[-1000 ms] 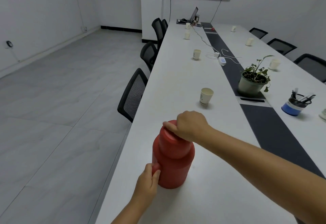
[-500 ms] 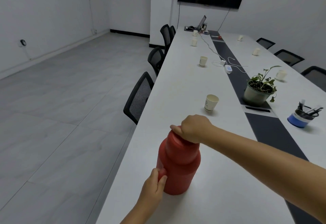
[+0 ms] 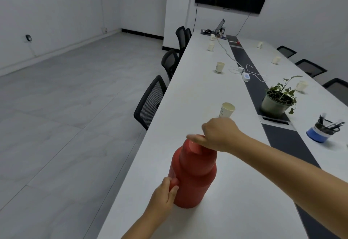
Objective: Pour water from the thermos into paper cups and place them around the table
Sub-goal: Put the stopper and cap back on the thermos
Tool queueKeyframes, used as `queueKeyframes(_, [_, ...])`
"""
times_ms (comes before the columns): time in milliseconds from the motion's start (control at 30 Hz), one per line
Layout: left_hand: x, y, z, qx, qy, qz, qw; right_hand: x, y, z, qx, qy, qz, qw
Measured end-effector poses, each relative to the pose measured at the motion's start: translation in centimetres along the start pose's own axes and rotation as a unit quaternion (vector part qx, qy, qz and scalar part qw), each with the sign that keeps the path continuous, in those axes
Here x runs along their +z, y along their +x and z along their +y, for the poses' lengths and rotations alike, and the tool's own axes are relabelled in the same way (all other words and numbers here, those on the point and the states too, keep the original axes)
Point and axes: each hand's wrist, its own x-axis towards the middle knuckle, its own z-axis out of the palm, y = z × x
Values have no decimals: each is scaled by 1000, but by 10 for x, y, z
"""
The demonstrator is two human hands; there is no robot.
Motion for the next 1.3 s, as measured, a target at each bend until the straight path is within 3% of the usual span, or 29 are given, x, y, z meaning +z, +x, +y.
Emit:
queueKeyframes(67, [0,0,0,3,-2,-1,1000,-4,-7,10,-113,39,-104,987])
queueKeyframes(133, [0,1,1,3,-4,4,1000,-4,-13,10,-164,58,-199,965])
queueKeyframes(167, [0,0,1,2,-3,8,1000,0,-14,7,-159,38,-196,967])
queueKeyframes(267, [1,0,2,-3,-3,16,1000,13,-14,-15,-89,-36,-62,993])
queueKeyframes(333, [1,0,2,-4,2,9,1000,11,-10,-20,-36,-18,-9,999])
queueKeyframes(367, [0,0,2,-3,7,3,1000,11,-7,-16,-38,6,-15,999])
queueKeyframes(467, [-2,1,1,1,13,-2,1000,8,-11,6,-103,67,-152,981])
queueKeyframes(500, [-2,1,1,1,12,-3,1000,13,-17,9,-118,83,-156,977])
queueKeyframes(533, [-1,1,0,0,11,-2,1000,20,-23,9,-122,100,-128,979])
queueKeyframes(667, [1,2,-5,-6,22,31,999,49,-39,-14,-46,217,100,970])
queueKeyframes(800, [-7,3,-2,-26,11,21,999,55,-39,-25,-7,250,180,951])
queueKeyframes(867, [-9,1,-1,-36,-2,13,999,61,-42,-21,12,350,155,924])
queueKeyframes(900, [-8,1,0,-39,-11,17,999,66,-45,-18,37,431,150,889])
queueKeyframes(1000, [-3,-3,-2,-59,-37,43,997,96,-58,-7,151,650,170,726])
queueKeyframes(1067, [0,-5,-5,-70,-49,66,994,124,-69,4,193,711,112,667])
queueKeyframes(1200, [6,-3,-8,-91,-55,117,988,148,-78,14,109,718,-44,686])
queueKeyframes(1300, [10,3,-9,-116,-69,133,982,162,-66,16,60,682,-104,721])
